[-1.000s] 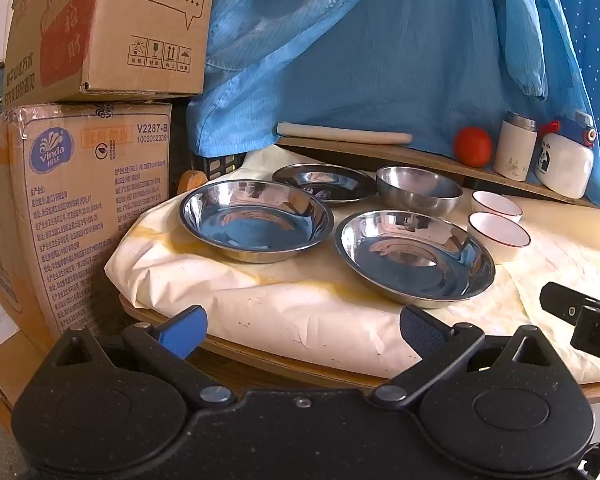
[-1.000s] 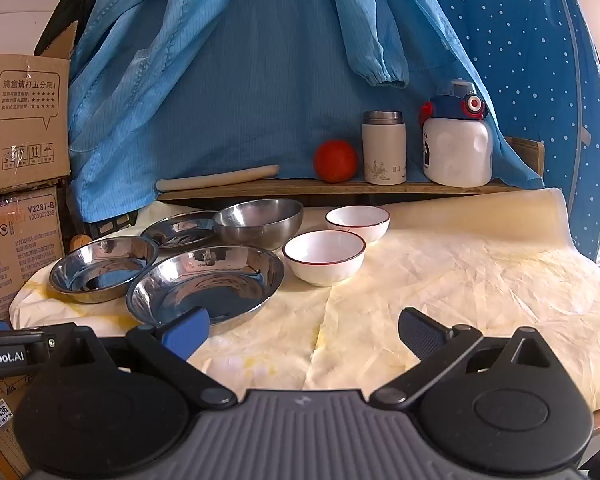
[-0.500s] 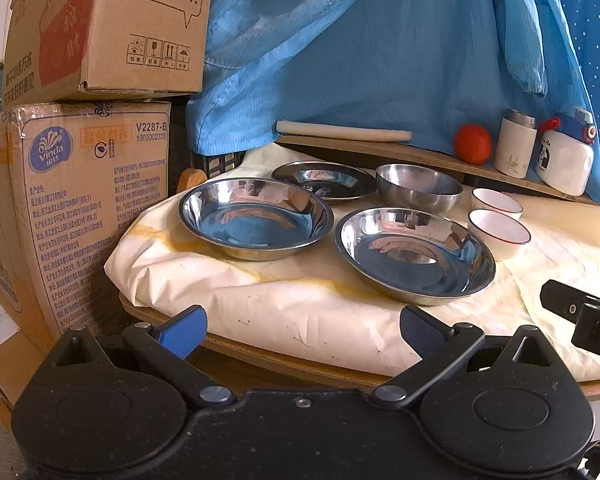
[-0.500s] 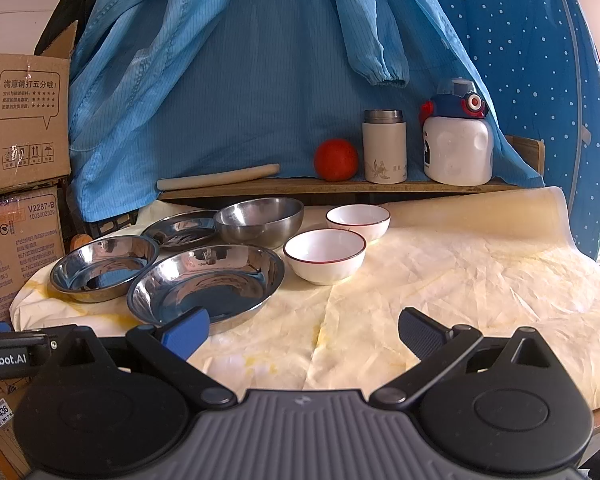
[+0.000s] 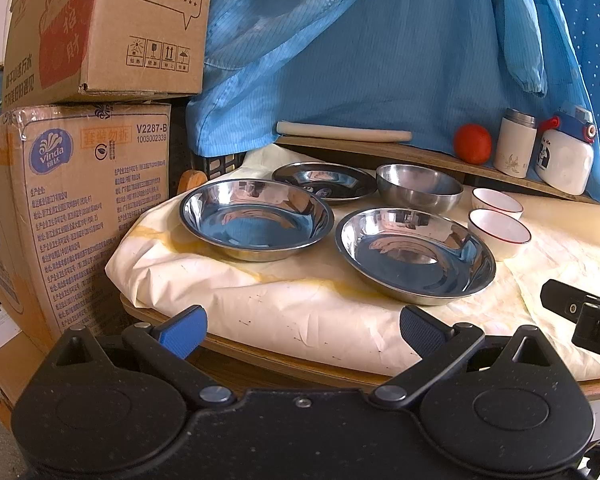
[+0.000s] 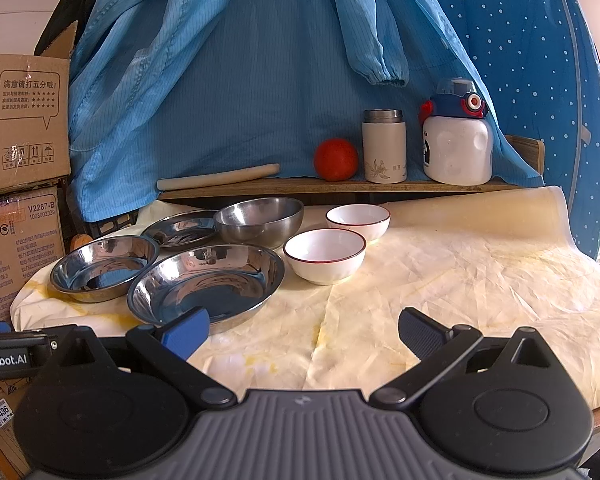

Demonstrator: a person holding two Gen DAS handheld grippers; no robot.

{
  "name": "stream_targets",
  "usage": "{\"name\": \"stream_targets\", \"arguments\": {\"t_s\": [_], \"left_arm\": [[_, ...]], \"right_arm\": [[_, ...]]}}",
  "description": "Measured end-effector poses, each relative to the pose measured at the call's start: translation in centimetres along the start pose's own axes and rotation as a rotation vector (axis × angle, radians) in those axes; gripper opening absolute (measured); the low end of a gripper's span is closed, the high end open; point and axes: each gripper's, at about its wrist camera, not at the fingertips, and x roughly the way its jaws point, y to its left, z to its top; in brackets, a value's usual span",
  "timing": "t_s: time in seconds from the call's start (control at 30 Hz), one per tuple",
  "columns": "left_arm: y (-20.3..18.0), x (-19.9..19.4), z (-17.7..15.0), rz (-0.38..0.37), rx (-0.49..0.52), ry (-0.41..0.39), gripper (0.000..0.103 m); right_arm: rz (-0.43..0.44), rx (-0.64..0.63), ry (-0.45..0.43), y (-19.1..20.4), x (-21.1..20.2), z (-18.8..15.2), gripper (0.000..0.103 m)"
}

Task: Organize plates and bowls

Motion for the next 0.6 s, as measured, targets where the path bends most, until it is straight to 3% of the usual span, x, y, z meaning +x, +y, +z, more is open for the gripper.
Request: {"name": "stream_targets", "arguments": {"t_s": [0.6], "left_arm": [[-0.02,0.19,-0.25,0.001,0.003,-0.001,0.102]], "right_arm": [[0.000,0.001,0.001,-0.01,-0.06,0.04,0.103]]}}
